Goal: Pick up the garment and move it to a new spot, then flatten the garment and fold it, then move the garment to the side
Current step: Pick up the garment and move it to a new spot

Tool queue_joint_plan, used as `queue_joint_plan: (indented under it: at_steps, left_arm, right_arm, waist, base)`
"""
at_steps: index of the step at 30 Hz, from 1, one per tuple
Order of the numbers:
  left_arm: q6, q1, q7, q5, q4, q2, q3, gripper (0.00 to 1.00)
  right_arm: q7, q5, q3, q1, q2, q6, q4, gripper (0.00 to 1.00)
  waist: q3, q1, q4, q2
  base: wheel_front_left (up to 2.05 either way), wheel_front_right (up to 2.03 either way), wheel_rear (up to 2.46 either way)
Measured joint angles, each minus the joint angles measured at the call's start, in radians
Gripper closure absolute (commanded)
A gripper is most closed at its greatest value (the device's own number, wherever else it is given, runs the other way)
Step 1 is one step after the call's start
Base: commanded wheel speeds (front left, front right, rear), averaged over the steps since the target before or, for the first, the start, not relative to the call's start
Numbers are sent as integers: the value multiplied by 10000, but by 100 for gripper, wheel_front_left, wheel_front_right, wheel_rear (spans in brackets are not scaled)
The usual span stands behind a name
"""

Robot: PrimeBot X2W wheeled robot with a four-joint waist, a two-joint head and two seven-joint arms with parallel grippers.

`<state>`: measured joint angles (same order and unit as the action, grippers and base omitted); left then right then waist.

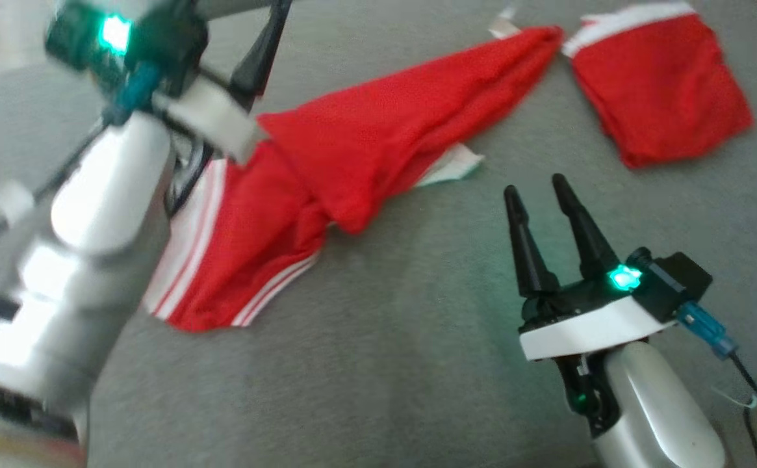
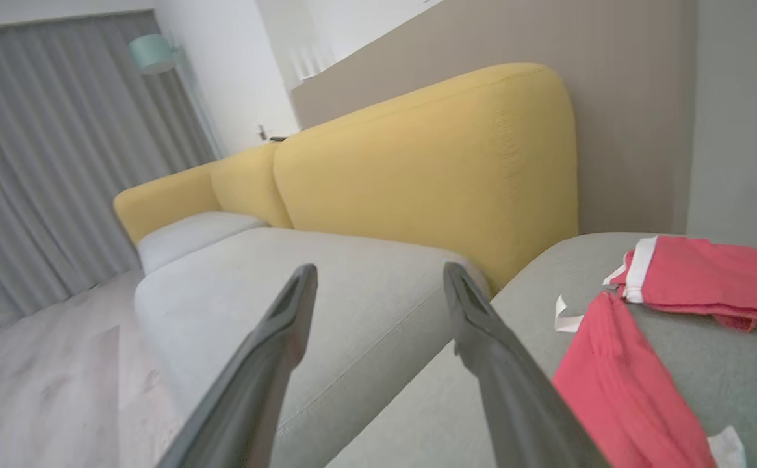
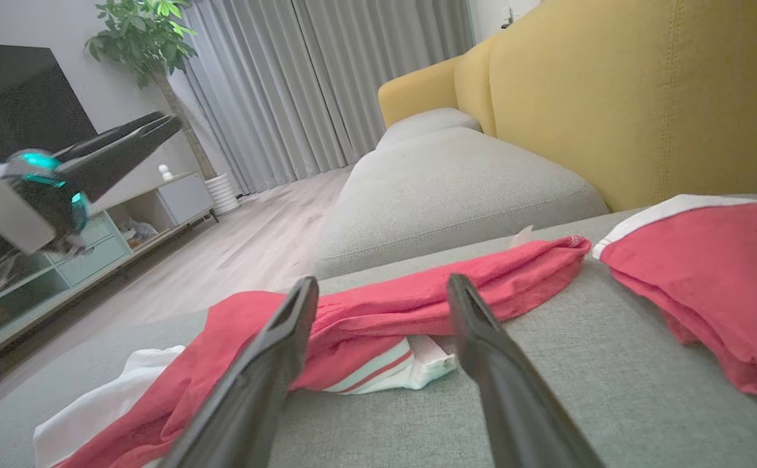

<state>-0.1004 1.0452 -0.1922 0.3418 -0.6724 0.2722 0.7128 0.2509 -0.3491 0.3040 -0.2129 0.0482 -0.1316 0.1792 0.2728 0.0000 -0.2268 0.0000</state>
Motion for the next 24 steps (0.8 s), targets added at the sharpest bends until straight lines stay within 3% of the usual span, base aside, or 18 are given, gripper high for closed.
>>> queue_joint_plan:
  at_steps: [9,16,24]
  left_arm:
    - [1434,-4146,-545,1208,1279,360,-999,0]
    - [2439,-7191,-591,1662,3080,174,-2130,0]
    - [2569,-8969,-600,1093,4182,-608,-3035,0]
  right_arm:
    - [0,790,-936,797,-2,0,516,0]
    - [0,1007,-1166,1286,-4,0,763,0]
    - [0,1137,-1266,1425,-6,0,825,0]
  waist:
    - [-952,-1,1980,0]
    - [-1673,-3,3026,0]
    - [-1869,-1,3595,0]
  base:
    - [0,0,0]
    - [0,0,0]
    - [0,0,0]
